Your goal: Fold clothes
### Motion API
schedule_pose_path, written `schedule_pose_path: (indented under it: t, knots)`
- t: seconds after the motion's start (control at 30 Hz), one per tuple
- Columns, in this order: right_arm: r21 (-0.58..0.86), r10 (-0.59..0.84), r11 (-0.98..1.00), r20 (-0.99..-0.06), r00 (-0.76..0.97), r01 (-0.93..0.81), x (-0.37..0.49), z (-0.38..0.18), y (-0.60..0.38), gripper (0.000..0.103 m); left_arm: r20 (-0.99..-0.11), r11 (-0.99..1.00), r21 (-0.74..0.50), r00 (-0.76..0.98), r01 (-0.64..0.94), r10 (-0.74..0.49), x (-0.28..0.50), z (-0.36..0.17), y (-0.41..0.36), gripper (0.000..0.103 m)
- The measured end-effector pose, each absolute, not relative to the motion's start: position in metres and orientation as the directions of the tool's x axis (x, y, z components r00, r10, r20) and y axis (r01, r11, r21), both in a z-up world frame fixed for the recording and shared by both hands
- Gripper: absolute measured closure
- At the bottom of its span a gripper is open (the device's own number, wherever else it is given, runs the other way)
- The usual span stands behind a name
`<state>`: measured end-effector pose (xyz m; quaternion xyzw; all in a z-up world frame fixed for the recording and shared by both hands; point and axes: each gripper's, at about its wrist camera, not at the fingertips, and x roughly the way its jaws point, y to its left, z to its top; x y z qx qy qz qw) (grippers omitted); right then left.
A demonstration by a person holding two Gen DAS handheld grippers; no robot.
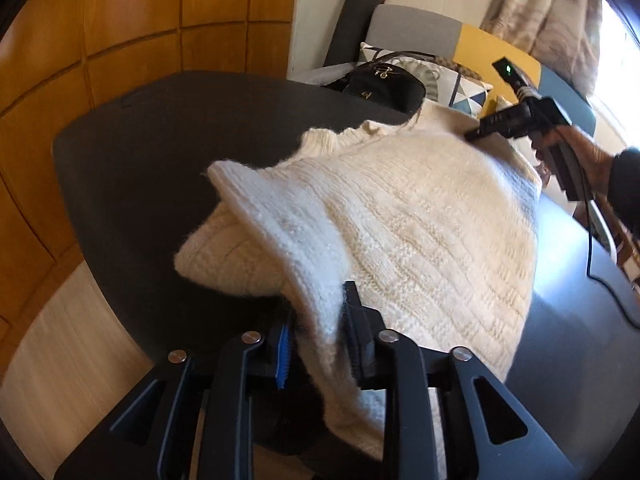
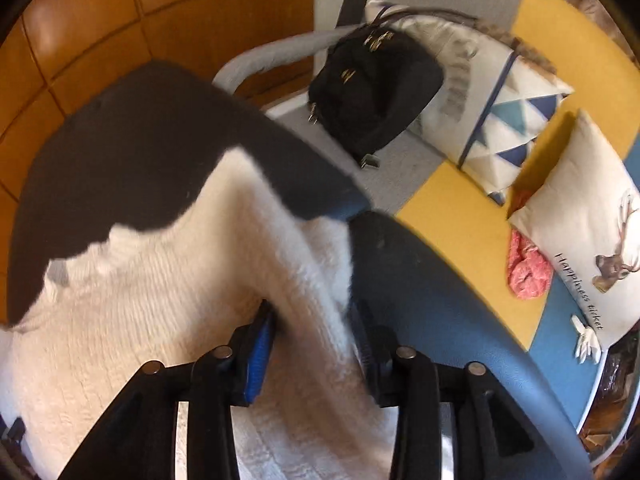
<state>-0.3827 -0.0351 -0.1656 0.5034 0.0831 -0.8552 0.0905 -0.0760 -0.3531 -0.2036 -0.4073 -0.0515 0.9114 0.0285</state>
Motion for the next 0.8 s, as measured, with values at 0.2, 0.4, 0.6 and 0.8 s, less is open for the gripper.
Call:
schedule_pose_path:
  t: [0.2,0.4,0.6,0.8]
  knots:
    - [-0.122,-0.046,-0.966,-0.788,-0.614,0.228,-0.341,-0.130,-0.036,0.062,-0.751,-0.993,-0.122,-0.653,-0.006,0.096,-0.065,-0.202,-0.362,0.069]
    - [-0.106,-0.080,-0.939,-0.858,-0.508,0.327,-0.313,-0.169,-0.070,0.062,-0.758,-0.998,-0.052,-0.652,0.025,0.023,-0.060,-0.199,-0.353,0.069]
    - [-0.042,-0.079,-0.974,-0.858,-0.507,0.223,-0.308,-0.182,-0.063,0.059,-0.763,-0.997,-0.027,-0.647,0.067,-0.023,-0.055,-0.190,-0.356,0.065]
    - [0.026,-0.135,-0.984,-0.752,-0.645,0.176,-0.226,-0.158,-0.069,0.046,-0.666,-0.993,-0.027,-0.743,0.114,-0.067,-0.048,-0.148,-0.352,0.041]
